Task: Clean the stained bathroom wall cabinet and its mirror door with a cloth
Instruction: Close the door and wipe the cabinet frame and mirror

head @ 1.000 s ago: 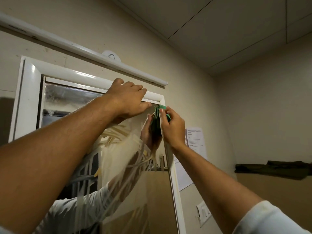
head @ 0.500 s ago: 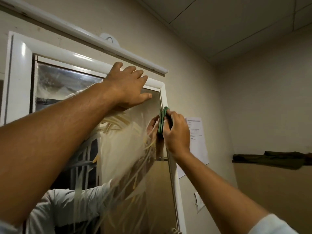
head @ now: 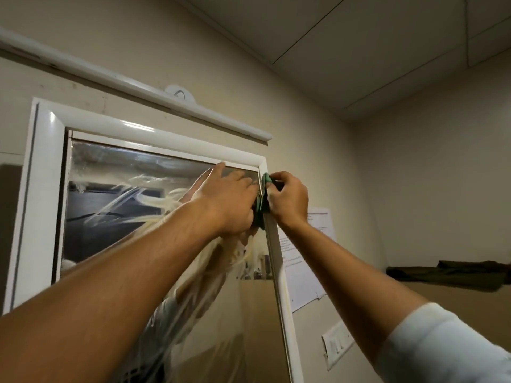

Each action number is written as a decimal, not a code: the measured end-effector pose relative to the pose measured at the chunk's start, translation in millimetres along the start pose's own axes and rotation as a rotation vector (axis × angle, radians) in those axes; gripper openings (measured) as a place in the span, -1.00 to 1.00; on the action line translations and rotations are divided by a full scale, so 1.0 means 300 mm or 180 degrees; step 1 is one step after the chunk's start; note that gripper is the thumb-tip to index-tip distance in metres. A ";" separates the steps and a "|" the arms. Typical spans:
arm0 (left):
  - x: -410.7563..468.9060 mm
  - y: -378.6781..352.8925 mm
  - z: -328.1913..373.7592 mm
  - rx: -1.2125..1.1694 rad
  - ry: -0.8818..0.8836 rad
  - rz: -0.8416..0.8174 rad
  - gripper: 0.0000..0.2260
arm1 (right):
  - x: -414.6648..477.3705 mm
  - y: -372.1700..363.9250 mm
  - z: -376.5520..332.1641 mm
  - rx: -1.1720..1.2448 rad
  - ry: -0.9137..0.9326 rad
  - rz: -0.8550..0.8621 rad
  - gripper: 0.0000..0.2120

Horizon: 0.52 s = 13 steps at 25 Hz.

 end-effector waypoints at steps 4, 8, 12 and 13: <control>0.001 -0.004 -0.013 -0.0122 -0.0023 -0.0013 -0.50 | -0.029 -0.014 0.004 -0.0196 -0.0005 -0.0046 -0.82; 0.002 0.003 -0.020 -0.0205 -0.0055 -0.0028 -0.53 | 0.071 -0.017 -0.026 -0.0312 0.0063 -0.0025 -0.90; 0.020 -0.013 -0.041 -0.0296 -0.0128 0.0107 -0.56 | 0.090 -0.054 -0.028 -0.0345 0.0214 0.0152 -0.88; 0.022 -0.017 -0.047 -0.0281 -0.0137 0.0117 -0.55 | 0.024 -0.049 -0.005 -0.0294 0.0243 0.0145 -0.87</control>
Point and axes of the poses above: each hand's wrist, its own x-axis towards the middle knuckle, its own y-axis out of the back of the hand, z = x × y, the point moved 4 cm from there along x, towards the middle knuckle, and after that the axes turned 7 degrees about y, right-handed, at the moved point
